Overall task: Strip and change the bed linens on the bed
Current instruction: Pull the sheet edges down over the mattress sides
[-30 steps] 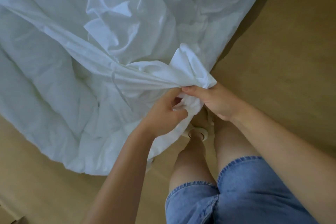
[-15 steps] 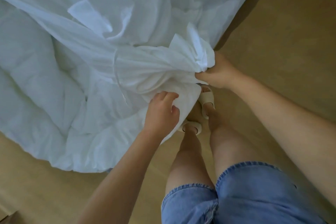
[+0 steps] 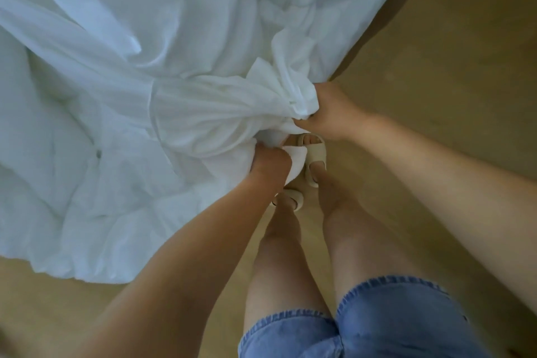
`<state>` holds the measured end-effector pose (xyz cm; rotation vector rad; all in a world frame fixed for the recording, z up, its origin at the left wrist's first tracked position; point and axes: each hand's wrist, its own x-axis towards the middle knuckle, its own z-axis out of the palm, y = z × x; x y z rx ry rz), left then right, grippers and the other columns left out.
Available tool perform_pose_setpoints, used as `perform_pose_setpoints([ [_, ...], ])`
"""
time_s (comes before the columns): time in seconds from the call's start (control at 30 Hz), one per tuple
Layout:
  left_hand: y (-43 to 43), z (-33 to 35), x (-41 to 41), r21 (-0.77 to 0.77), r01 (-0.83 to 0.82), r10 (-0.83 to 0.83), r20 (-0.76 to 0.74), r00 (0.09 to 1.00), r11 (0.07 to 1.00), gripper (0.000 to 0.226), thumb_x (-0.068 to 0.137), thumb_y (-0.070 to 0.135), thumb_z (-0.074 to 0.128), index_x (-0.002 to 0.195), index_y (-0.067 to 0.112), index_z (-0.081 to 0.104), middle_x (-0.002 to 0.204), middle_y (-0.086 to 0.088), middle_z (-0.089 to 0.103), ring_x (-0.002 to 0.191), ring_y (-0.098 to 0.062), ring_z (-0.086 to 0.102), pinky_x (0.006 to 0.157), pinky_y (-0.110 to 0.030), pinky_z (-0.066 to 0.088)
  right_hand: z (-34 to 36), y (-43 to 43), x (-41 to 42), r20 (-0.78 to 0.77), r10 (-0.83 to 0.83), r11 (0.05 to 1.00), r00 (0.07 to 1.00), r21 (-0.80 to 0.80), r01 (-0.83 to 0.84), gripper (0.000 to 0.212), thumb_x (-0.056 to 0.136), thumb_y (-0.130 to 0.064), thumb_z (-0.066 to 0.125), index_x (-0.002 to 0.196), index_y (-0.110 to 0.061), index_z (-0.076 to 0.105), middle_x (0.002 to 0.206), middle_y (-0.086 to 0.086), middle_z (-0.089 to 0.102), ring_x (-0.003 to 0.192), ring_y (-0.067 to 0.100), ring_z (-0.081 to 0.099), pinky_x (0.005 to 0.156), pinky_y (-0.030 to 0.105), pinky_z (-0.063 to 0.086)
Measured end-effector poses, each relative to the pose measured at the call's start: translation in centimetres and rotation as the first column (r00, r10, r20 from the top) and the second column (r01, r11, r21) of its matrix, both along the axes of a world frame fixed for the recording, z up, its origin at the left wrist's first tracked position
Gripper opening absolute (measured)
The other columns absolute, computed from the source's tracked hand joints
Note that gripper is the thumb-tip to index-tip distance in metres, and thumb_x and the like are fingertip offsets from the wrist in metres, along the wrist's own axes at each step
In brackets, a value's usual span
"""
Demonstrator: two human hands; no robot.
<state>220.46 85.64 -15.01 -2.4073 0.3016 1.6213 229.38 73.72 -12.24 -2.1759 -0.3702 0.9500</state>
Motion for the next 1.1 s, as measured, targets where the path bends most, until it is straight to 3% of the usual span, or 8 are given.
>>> perform_pose_setpoints([
  [0.13,2.2,6.8,-1.2,-0.487,-0.024,0.053,0.047,0.998,0.873,0.026,0.088,0.021,0.049,0.109,0.019,0.065,0.100,-0.001,0.068,0.093,-0.024,0.063,0.076,-0.028,0.040,2.1,-0.3,-1.2,-0.050,-0.024,0.996,0.998,0.084,0.028,0.033,0.083,-0.012,0.060,0.062,-0.029,0.040,0.060,-0.012,0.046,0.066,0.021,0.051,0.059,0.034,0.038],
  [0.23,5.5,12.6,-2.6,-0.736,-0.042,0.307,0.229,0.924,0.676,0.020,0.066,0.024,0.048,0.066,0.019,0.067,0.058,0.004,0.063,0.050,-0.021,0.058,0.050,-0.024,0.038,5.1,-0.3,-3.5,-0.160,-0.056,0.975,0.986,0.202,0.088,0.022,0.084,-0.013,0.061,0.068,-0.023,0.051,0.061,-0.011,0.052,0.062,0.010,0.055,0.060,0.032,0.044],
  [0.4,11.1,15.9,-1.7,-0.550,-0.397,0.660,0.448,0.603,0.735,0.018,0.065,0.018,0.056,0.056,0.003,0.059,0.054,-0.004,0.058,0.047,-0.024,0.051,0.048,-0.017,0.024,10.4,3.3,-7.6,-0.270,-0.211,0.921,0.939,0.268,0.284,0.020,0.084,-0.053,0.053,0.075,-0.038,0.043,0.070,-0.020,0.048,0.072,-0.019,0.054,0.065,-0.001,0.039],
  [0.5,12.7,16.4,-1.3,-0.518,-0.481,0.707,0.537,0.460,0.707,0.020,0.075,0.017,0.064,0.060,0.010,0.054,0.053,0.015,0.039,0.049,-0.004,0.031,0.048,-0.015,0.020,12.4,5.2,-8.3,-0.264,-0.346,0.851,0.900,0.315,0.419,0.025,0.088,-0.026,0.060,0.084,-0.046,0.045,0.077,-0.025,0.056,0.076,-0.026,0.051,0.065,-0.004,0.038],
  [0.7,14.1,17.6,-2.2,-0.617,-0.372,0.717,0.545,0.435,0.694,0.024,0.080,0.031,0.066,0.098,0.014,0.066,0.089,0.002,0.066,0.081,-0.018,0.057,0.060,-0.024,0.030,14.5,8.5,-9.5,-0.184,-0.448,0.754,0.875,0.448,0.480,0.032,0.079,-0.037,0.069,0.101,-0.048,0.048,0.091,-0.048,0.056,0.091,-0.024,0.053,0.072,-0.004,0.038],
  [0.83,13.1,18.0,-3.1,-0.642,-0.236,0.662,0.578,0.476,0.730,0.027,0.080,0.017,0.066,0.106,0.010,0.068,0.084,-0.007,0.061,0.078,-0.025,0.056,0.064,-0.025,0.030,13.4,9.9,-10.1,-0.087,-0.561,0.757,0.823,0.348,0.553,0.026,0.088,-0.016,0.065,0.080,-0.038,0.053,0.069,-0.035,0.060,0.072,-0.019,0.056,0.061,0.000,0.041],
  [0.93,12.1,18.0,-4.1,-0.640,-0.161,0.648,0.668,0.366,0.751,0.028,0.071,0.005,0.067,0.099,0.006,0.071,0.086,-0.013,0.062,0.074,-0.031,0.056,0.065,-0.036,0.043,13.2,10.6,-9.7,-0.026,-0.566,0.781,0.824,0.302,0.546,0.016,0.087,-0.013,0.064,0.082,-0.026,0.056,0.072,-0.018,0.061,0.073,-0.005,0.060,0.064,0.015,0.049],
  [1.1,10.6,17.6,-5.2,-0.638,-0.067,0.602,0.681,0.416,0.767,0.046,0.067,0.027,0.068,0.108,0.006,0.066,0.104,-0.009,0.066,0.094,-0.030,0.060,0.077,-0.036,0.044,13.8,11.8,-9.0,-0.045,-0.611,0.741,0.790,0.318,0.591,0.025,0.085,-0.012,0.064,0.073,-0.033,0.056,0.063,-0.020,0.062,0.065,-0.004,0.059,0.057,0.013,0.047],
])
